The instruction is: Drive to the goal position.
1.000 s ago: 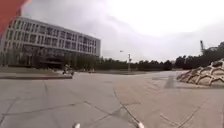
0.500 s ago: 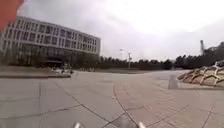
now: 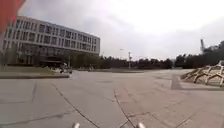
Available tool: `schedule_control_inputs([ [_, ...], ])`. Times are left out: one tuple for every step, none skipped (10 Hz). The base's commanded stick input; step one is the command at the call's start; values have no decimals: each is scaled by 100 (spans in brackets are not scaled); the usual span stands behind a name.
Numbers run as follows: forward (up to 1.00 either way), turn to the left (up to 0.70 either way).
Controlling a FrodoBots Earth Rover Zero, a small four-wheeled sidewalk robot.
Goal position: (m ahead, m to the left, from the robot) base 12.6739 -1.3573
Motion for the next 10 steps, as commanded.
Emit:
schedule_control_inputs([
  [50,-19],
  [50,-11],
  [50,-5],
  [50,-2],
  [50,0],
  [50,0],
  [50,0],
  [50,0],
  [50,0],
  [50,0],
])
